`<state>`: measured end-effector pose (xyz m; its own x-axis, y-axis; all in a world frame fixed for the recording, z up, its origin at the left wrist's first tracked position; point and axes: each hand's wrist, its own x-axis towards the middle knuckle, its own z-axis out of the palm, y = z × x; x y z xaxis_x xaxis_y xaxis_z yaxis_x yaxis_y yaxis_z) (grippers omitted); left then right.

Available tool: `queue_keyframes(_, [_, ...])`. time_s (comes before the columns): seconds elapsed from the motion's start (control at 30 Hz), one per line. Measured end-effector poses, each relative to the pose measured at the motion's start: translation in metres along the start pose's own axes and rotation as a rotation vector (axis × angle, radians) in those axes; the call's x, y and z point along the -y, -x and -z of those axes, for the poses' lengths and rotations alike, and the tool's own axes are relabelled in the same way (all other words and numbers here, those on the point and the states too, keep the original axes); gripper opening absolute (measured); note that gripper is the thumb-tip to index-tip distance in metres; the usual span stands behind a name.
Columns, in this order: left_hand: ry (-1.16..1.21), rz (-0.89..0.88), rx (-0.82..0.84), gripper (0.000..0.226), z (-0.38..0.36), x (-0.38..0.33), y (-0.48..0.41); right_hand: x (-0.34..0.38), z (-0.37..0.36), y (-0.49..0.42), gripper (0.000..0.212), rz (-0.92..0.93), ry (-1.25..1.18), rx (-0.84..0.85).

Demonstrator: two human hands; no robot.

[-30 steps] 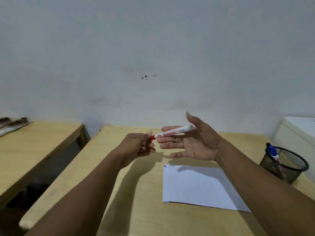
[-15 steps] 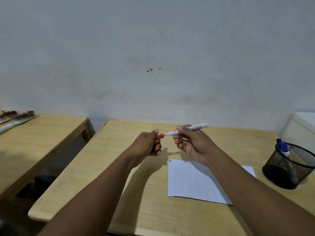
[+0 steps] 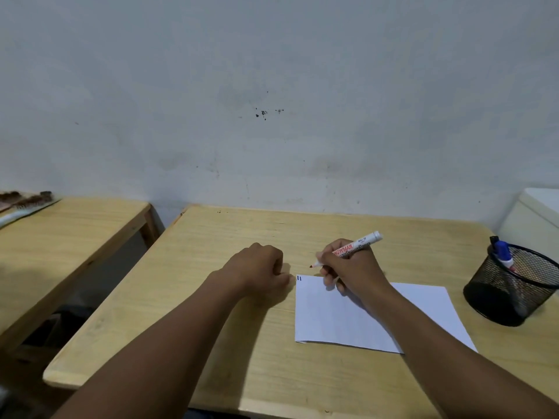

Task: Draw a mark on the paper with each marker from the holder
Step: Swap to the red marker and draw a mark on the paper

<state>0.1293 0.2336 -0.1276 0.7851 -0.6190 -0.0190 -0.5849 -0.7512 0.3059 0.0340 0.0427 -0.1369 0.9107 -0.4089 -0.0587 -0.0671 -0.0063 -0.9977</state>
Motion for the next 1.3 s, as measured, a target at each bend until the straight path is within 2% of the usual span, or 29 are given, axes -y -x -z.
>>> queue_keyframes(0.27, [0.056, -0.006, 0.017, 0.027, -0.008, 0.007, -0.008, -0.015, -0.008, 0.003, 0.006, 0.015, 0.040, 0.012])
queue_keyframes(0.57, [0.142, -0.005, 0.002, 0.022, -0.009, 0.008, -0.003, -0.023, -0.010, 0.003, 0.012, 0.064, 0.086, 0.045])
queue_keyframes(0.77, [0.189, 0.021, -0.001, 0.021, -0.008, 0.008, -0.001, -0.025, -0.010, 0.003, 0.011, 0.074, 0.194, 0.078])
queue_keyframes(0.9, [0.199, 0.016, -0.001, 0.019, -0.006, 0.007, 0.000, -0.018, -0.010, 0.005, 0.008, 0.037, 0.110, 0.113])
queue_keyframes(1.17, [0.450, 0.040, -0.033, 0.009, 0.010, 0.010, -0.003, 0.016, 0.005, -0.001, 0.015, -0.027, -0.145, -0.111])
queue_keyframes(1.23, [0.553, 0.025, -0.052, 0.010, 0.018, 0.005, -0.008, 0.035, 0.013, -0.004, 0.012, -0.005, -0.137, -0.085])
queue_keyframes(1.3, [0.638, 0.013, -0.079, 0.013, 0.025, -0.004, -0.015, 0.058, 0.023, -0.004, 0.009, -0.041, -0.149, 0.009])
